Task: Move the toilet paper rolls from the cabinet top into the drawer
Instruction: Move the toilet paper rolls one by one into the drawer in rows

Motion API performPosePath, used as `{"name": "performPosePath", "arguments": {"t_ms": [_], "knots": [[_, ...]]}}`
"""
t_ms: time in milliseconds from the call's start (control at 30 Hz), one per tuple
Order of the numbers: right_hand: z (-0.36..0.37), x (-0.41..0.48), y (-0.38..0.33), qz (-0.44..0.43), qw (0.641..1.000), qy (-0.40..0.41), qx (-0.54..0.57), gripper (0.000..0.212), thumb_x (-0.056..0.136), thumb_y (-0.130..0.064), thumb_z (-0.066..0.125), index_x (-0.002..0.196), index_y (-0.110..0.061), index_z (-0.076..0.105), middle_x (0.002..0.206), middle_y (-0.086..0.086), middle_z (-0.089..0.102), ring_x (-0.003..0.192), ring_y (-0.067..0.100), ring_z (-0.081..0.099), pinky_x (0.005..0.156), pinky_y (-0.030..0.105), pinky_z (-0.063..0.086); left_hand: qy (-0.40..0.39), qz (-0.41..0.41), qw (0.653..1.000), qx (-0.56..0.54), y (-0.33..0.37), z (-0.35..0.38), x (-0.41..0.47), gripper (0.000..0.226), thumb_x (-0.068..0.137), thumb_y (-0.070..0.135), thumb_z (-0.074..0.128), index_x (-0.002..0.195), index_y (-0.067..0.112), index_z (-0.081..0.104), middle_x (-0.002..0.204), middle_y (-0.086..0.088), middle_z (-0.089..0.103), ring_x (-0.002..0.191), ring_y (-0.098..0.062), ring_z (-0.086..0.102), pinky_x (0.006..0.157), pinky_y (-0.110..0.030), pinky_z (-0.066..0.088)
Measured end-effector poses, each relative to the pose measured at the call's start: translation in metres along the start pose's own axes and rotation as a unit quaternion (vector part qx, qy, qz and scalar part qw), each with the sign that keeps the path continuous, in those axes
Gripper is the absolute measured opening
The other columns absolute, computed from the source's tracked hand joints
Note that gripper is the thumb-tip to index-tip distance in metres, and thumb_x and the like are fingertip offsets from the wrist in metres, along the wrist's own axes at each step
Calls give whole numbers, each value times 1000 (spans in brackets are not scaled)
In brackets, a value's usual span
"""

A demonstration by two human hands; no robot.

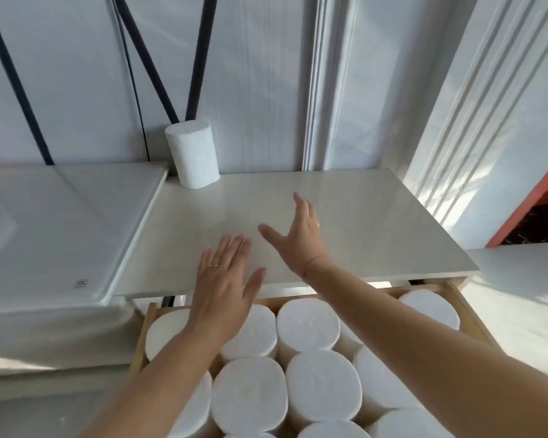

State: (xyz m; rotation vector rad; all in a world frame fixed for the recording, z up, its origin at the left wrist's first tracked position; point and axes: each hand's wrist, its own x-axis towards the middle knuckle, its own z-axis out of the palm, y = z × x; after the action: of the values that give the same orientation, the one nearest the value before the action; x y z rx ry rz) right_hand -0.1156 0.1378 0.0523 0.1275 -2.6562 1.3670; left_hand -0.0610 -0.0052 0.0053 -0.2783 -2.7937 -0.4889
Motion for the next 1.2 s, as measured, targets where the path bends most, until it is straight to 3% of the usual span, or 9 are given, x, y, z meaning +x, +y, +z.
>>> {"name": "performPosePath", "arguments": {"t_ms": [367,533,867,1067,1200], "knots": [[123,139,-48,-3,997,-10,75,104,77,-47,72,152,-16,8,159,3,18,145,22,21,115,38,24,-29,-67,996,54,-62,0,30,78,82,60,-9,149,23,7,159,6,7,145,-12,-3,116,-37,-7],[151,183,-58,5,994,6,107,109,74,-46,76,152,-17,6,160,2,17,145,23,25,115,40,29,-57,-82,993,64,-78,4,41,74,85,61,-2,149,24,0,159,5,-2,144,-12,-10,116,-39,-10],[185,222,-64,-7,994,37,102,116,67,-43,81,151,-16,5,150,9,30,136,28,36,111,45,34,-75,-79,992,58,-84,6,46,84,74,68,-17,147,27,-12,158,7,-14,142,-10,-20,115,-38,-14],[191,226,-65,-3,995,72,67,90,63,-48,76,133,-14,30,126,2,45,116,24,48,104,44,38,-68,-77,993,61,-85,7,46,83,75,69,-16,147,27,-10,158,7,-11,143,-10,-17,115,-38,-13],[181,212,-58,-11,995,80,58,90,62,-49,76,131,-14,31,125,1,45,114,24,49,103,44,38,-62,-77,993,59,-86,9,46,82,77,69,-13,148,27,-6,159,6,-7,144,-11,-14,115,-38,-13]]}}
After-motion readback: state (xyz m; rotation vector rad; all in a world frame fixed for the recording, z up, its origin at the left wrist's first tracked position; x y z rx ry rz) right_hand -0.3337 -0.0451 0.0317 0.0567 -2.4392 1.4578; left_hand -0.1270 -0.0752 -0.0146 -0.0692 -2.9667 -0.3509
